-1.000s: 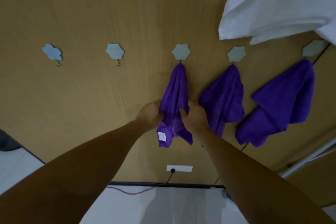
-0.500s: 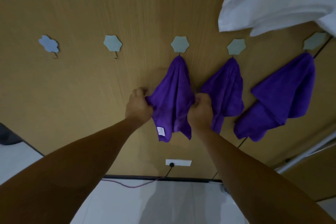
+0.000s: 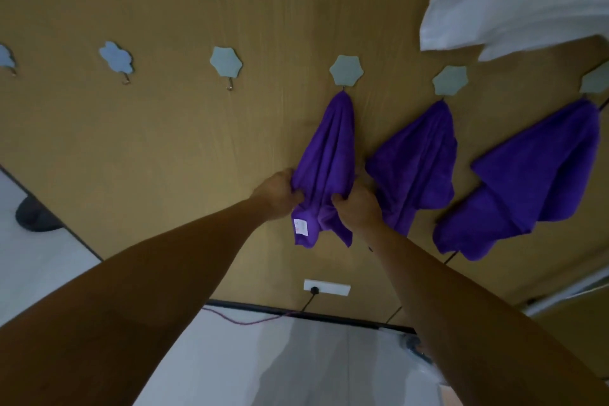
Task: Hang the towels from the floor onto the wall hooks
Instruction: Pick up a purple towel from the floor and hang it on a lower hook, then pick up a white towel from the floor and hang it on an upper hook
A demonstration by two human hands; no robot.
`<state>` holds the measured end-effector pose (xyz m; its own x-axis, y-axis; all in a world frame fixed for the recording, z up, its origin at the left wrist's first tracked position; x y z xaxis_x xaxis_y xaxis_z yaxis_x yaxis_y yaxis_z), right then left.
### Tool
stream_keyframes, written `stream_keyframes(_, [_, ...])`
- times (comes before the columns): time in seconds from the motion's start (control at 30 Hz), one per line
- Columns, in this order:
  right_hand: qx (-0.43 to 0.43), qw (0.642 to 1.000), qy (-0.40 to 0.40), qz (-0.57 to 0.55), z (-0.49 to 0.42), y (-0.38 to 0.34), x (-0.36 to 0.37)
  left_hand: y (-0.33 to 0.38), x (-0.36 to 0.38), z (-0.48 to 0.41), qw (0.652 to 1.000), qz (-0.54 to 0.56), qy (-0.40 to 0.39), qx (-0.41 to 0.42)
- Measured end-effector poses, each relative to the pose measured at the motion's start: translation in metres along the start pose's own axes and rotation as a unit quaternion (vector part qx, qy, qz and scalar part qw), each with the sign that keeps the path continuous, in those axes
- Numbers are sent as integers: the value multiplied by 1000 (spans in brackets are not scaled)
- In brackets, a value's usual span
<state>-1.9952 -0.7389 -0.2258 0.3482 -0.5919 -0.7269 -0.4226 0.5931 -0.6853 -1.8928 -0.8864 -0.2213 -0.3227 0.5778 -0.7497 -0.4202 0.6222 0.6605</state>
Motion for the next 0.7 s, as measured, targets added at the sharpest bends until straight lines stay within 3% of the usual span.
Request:
stream_keyframes(0.1, [27,974,-173,144,22,13,40,-45,16,26,990,-76,-72,-92])
stream_keyframes(0.2, [122,941,-306,78,63,25,79,-88,28,65,974,-54,-143,-169])
stream_keyframes(0.3, [145,903,-392,97,93,5,116,-117,6,101,970,-61,-134,-191])
stream_keyframes(0.5, [-86,892,-402,191,135,-114,188,-202,-85,195,969,-68,-30,-237])
stream_keyframes(0.7, [-186,837,-480,186,262,-224,303,-321,-152,362,940,-41,23,-337])
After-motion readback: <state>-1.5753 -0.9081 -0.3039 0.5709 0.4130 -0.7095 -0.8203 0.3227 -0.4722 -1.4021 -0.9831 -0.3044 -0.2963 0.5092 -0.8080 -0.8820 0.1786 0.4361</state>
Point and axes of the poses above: each hand's wrist, its own z-axis away from the middle knuckle, its own x-axis out of the palm, y = z × x, the point moved 9 cm from there along -z, towards the middle knuckle, and after that the axes turned 1 degree about -x, right-handed, at the moved point
